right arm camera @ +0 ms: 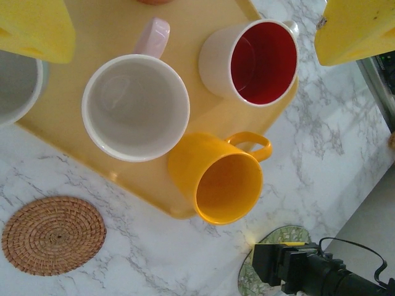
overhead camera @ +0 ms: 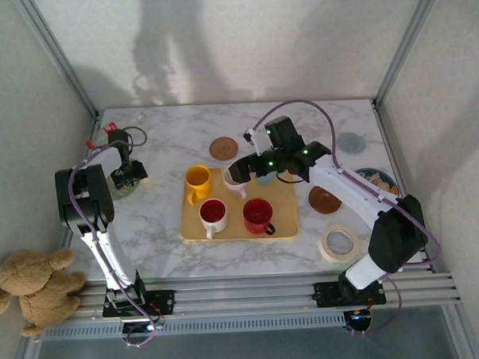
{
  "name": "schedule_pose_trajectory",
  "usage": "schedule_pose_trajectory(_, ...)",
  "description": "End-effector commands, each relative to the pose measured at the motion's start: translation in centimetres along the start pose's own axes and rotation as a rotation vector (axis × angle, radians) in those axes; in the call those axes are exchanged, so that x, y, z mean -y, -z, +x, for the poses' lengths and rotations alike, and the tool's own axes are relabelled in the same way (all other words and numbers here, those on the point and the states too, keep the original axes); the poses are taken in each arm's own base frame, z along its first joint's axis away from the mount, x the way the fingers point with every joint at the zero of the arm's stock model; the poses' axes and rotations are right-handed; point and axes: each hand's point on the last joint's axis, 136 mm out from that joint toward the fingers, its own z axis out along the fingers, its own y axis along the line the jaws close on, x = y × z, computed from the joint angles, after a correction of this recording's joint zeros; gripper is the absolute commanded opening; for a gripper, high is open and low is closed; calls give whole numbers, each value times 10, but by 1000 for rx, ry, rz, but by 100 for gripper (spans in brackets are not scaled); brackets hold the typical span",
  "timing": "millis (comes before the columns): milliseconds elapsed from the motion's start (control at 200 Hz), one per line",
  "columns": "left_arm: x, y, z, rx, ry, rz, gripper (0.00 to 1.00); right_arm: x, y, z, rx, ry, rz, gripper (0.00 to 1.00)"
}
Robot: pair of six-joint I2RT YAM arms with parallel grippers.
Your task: Place the cup by the coaster
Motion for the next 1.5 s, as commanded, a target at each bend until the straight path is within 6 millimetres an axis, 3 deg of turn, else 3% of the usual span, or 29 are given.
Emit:
schedule_pose_trajectory(0,-13,-31,10,-49,9,-29,56,-5,0,-7,1,23,4,99)
schedule_pose_trajectory(235,-10,-32,11,-58,14,-11,40,-7,-1,-11,6,28,1,99)
schedule_pose_trajectory(416,-5,-22,11,-48,21,23,15,-6,-1,-11,6,31,5,99)
schedule_pose_trajectory(531,9,-14,12,-46,8,94,0,-6,0,-11,10,32,8,99)
schedule_pose_trajectory(841,53,16,11,-12,-101,158,0,-2,3,-13,28,26,39,99)
schedule_pose_trajectory(1106,98,37,-6,52,-147,212,0,5,9,-11,46,17,86,99)
schedule_pose_trajectory(1492,153,20,-22,43,-207,258,0,11,12,-1,48,5,115,99)
